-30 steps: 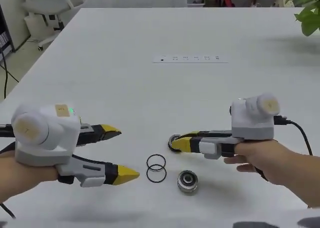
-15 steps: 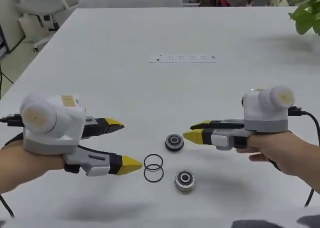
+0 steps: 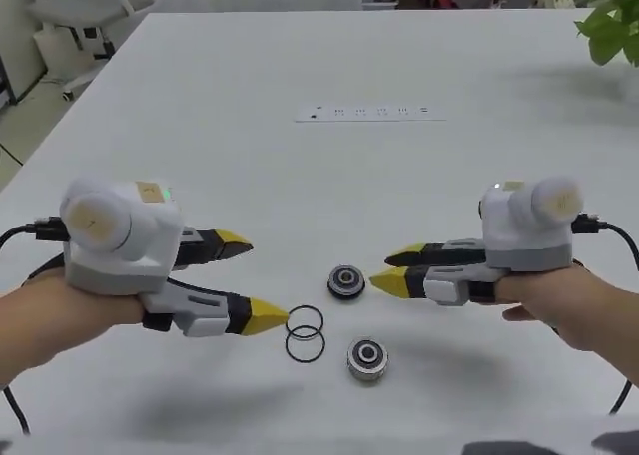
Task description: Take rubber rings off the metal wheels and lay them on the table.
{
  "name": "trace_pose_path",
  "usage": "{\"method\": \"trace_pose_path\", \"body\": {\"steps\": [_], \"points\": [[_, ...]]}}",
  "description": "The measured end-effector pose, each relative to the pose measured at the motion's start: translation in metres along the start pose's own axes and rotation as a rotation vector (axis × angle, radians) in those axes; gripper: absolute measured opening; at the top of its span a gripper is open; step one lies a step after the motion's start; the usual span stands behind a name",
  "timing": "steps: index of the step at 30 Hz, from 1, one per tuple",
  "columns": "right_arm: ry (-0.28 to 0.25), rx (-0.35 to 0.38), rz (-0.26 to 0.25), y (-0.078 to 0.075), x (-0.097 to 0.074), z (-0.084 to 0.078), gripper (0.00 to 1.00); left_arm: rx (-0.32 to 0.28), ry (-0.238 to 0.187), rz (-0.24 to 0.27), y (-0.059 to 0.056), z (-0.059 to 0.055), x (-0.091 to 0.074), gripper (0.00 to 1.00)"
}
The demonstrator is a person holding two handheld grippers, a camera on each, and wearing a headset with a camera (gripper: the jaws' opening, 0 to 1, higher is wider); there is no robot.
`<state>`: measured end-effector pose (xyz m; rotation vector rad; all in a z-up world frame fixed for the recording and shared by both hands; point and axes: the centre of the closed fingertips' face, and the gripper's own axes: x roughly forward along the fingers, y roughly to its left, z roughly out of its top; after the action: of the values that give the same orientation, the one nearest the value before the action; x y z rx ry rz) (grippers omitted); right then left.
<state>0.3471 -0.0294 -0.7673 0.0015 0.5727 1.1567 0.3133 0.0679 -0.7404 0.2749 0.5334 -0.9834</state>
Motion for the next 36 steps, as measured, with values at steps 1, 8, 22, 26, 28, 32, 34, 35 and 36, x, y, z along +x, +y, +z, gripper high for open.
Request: {"method": "trace_pose_path", "body": {"steps": [1,8,22,26,28,32,34,35,36], "points": [[0.003,-0.003,0.0,-0.001,0.0,-0.002,0.24,0.001,0.002,-0.001,0.0,0.0,0.001,0.62],[0.013,-0.018,-0.003,-0.008,0.007,-0.006,0.25,-0.012,0.013,-0.005,0.002,-0.006,0.009,0.6],[0.054,-0.069,0.007,-0.006,0.018,-0.019,0.27,-0.053,0.022,-0.027,0.008,-0.014,0.024,0.58],[0.063,-0.081,0.005,-0.01,0.02,-0.024,0.27,-0.055,0.023,-0.035,0.008,-0.015,0.029,0.57],[0.06,-0.079,0.005,-0.011,0.021,-0.024,0.27,-0.059,0.021,-0.039,0.008,-0.015,0.031,0.57],[0.06,-0.091,0.007,-0.011,0.024,-0.024,0.27,-0.062,0.02,-0.046,0.008,-0.014,0.037,0.56],[0.057,-0.094,0.009,-0.011,0.025,-0.024,0.27,-0.062,0.019,-0.052,0.005,-0.013,0.039,0.56],[0.055,-0.094,0.009,-0.011,0.025,-0.024,0.26,-0.06,0.019,-0.053,0.005,-0.012,0.04,0.56],[0.052,-0.093,0.01,-0.011,0.026,-0.024,0.26,-0.059,0.018,-0.056,0.006,-0.012,0.041,0.55]]}}
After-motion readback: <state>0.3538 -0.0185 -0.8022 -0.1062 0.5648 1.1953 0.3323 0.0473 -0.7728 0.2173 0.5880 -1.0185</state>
